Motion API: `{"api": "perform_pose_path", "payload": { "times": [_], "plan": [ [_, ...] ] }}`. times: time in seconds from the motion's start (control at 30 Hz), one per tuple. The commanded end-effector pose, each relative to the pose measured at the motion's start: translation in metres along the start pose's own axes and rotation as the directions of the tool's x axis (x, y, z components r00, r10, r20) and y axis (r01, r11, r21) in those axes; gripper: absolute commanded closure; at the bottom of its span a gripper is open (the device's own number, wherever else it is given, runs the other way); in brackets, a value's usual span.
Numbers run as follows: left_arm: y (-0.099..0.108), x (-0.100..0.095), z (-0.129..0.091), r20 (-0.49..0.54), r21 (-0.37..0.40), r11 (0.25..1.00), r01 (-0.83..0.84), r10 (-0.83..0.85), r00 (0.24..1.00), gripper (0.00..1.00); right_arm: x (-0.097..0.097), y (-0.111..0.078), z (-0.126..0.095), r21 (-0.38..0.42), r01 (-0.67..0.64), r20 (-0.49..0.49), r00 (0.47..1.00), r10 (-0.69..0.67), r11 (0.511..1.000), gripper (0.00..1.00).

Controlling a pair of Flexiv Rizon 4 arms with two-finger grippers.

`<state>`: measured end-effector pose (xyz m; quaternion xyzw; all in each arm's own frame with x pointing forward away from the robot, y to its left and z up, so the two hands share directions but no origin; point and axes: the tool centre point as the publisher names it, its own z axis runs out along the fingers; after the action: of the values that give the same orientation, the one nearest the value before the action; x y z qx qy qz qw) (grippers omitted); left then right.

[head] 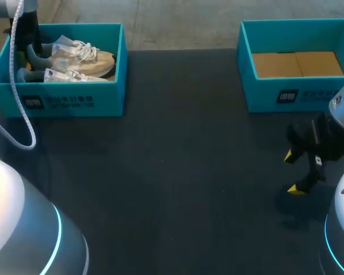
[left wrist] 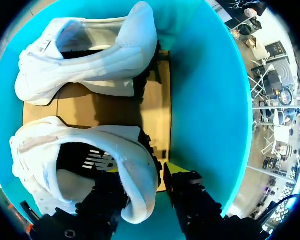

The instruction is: Take the shoe out of the shoebox, open the shoe tongue, remove and reinsert the insole, then place the shoe into the shoebox

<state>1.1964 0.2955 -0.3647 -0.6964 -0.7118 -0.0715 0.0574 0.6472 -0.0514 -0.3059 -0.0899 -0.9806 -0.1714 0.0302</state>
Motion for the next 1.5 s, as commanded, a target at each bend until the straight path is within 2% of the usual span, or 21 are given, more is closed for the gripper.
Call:
{"api": "perform_pose_path", "payload": {
  "times": [0.03, 0.07, 0.17, 0.23, 0.27, 0.33, 0.6, 1.03, 1.23, 1.5],
  "plan": [
    [-0.005, 0.0, -0.008, 0.016, -0.012, 1.0, -0.004, 0.004, 1.0, 0.53, 0.002, 0.0, 0.0, 0.0, 0.0, 0.003, 1.0, 0.0, 1.0, 0.0],
    [-0.005, 0.0, -0.009, 0.019, -0.013, 1.0, -0.005, 0.005, 1.0, 0.51, 0.002, 0.0, 0.0, 0.0, 0.0, 0.003, 1.0, 0.0, 1.0, 0.0],
    [-0.006, -0.001, -0.018, 0.048, -0.011, 1.0, -0.005, 0.005, 0.999, 0.26, 0.002, 0.0, 0.0, 0.0, 0.0, 0.003, 1.0, 0.0, 1.0, 0.0],
    [-0.007, -0.001, -0.025, 0.059, -0.011, 1.0, -0.003, 0.004, 0.998, 0.16, 0.002, 0.0, 0.0, 0.0, 0.0, 0.003, 1.0, 0.0, 1.0, 0.0],
    [-0.008, -0.002, -0.029, 0.065, -0.013, 1.0, -0.005, 0.006, 0.998, 0.07, 0.002, 0.0, 0.0, 0.0, 0.0, 0.003, 1.0, 0.0, 1.0, 0.0],
    [-0.01, -0.002, -0.039, 0.072, -0.024, 1.0, -0.01, 0.011, 0.997, 0.0, 0.002, 0.0, 0.0, 0.0, 0.0, 0.003, 1.0, 0.0, 1.0, 0.0],
    [-0.021, 0.002, -0.081, 0.098, -0.089, 0.996, -0.018, 0.027, 0.995, 0.0, 0.002, 0.0, 0.0, 0.0, 0.0, 0.003, 1.0, 0.0, 1.0, 0.0],
    [-0.068, 0.015, -0.141, 0.134, -0.135, 0.99, -0.041, 0.06, 0.989, 0.0, 0.002, 0.0, 0.0, 0.0, 0.0, 0.003, 1.0, 0.0, 1.0, 0.0],
    [-0.096, 0.018, -0.154, 0.147, -0.123, 0.991, -0.053, 0.071, 0.987, 0.0, 0.002, 0.0, 0.0, 0.0, 0.0, 0.003, 1.0, 0.0, 1.0, 0.0],
    [-0.133, 0.027, -0.16, 0.138, -0.117, 0.992, -0.053, 0.069, 0.988, 0.0, 0.002, 0.0, 0.0, 0.0, 0.0, 0.003, 1.0, 0.0, 1.0, 0.0]
  ]
}}
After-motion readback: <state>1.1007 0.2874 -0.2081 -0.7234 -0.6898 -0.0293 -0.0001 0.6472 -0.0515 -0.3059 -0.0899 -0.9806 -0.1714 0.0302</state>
